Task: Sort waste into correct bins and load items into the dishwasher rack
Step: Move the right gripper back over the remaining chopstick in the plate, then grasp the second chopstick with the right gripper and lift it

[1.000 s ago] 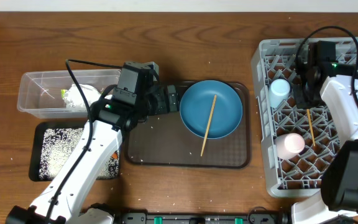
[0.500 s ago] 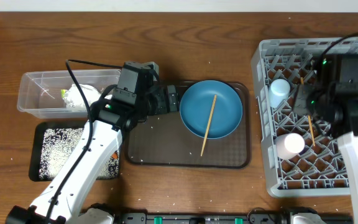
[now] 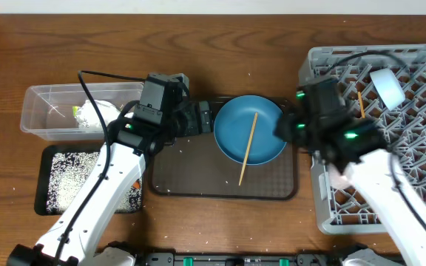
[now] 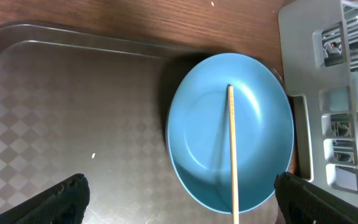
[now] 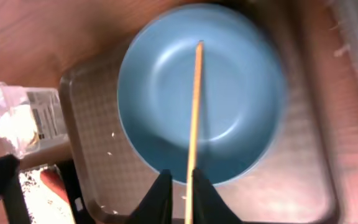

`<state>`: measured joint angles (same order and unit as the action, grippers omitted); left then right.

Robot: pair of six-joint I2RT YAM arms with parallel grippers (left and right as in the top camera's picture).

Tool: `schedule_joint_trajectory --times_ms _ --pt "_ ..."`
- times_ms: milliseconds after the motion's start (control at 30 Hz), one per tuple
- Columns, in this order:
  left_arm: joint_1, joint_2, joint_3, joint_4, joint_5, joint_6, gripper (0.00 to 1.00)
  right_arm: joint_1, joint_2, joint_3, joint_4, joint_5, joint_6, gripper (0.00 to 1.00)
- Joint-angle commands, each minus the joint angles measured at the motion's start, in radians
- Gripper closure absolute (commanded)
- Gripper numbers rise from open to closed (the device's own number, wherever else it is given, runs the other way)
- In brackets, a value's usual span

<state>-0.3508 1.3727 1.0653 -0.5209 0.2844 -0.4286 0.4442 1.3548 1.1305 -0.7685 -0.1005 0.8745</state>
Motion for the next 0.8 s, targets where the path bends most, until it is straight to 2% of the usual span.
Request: schedule_joint_trajectory --times_ms 0,300,767 --pt "-0.002 -0.014 0.012 -0.002 -0.009 0.008 0.02 0.053 0.05 -0.062 0.09 0.039 0.106 0.82" --pt "-0.002 -0.014 0.012 -0.002 -0.009 0.008 0.02 0.134 0.227 -0.092 0.205 0.13 0.166 0.74" --pt "-0.002 -0.014 0.012 -0.002 -0.009 0.008 0.02 0.181 0.437 -0.092 0.313 0.131 0.169 0.73"
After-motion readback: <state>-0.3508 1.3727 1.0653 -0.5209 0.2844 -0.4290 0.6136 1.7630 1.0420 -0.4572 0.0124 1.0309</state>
